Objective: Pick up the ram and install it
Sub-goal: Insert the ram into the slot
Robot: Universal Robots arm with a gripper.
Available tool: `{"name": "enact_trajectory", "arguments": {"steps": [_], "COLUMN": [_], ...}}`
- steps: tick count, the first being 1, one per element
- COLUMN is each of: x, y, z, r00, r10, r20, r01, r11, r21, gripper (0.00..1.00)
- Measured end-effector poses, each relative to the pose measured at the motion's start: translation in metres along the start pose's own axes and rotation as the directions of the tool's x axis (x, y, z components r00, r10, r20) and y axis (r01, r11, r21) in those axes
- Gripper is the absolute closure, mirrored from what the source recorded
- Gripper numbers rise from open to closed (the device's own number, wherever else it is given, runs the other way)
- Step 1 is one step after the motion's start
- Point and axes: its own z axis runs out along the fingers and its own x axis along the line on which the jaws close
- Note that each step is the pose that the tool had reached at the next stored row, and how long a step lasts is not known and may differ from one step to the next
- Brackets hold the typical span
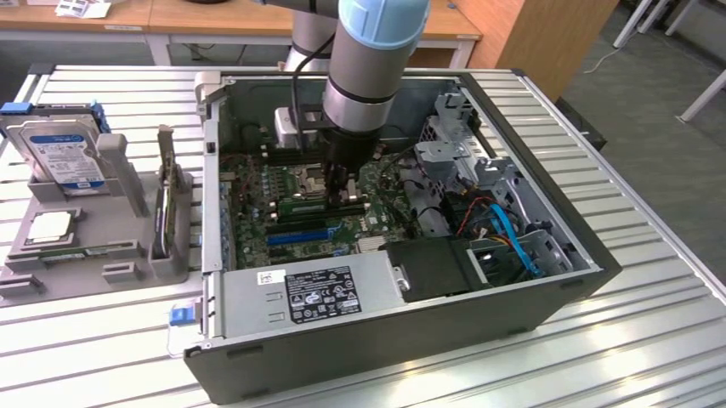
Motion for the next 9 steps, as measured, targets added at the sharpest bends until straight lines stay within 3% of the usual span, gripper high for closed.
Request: {"name": "enact_trajectory", "arguments": {"steps": [9], "x": [0.0002], "y": [0.0000], "z": [0.0014], "r00": [1.0000], "r10": [0.002], "r20": [-0.0003], "r01": [-0.002], "r11": [1.0000], "r21": [0.0000], "gripper": [0.86]}}
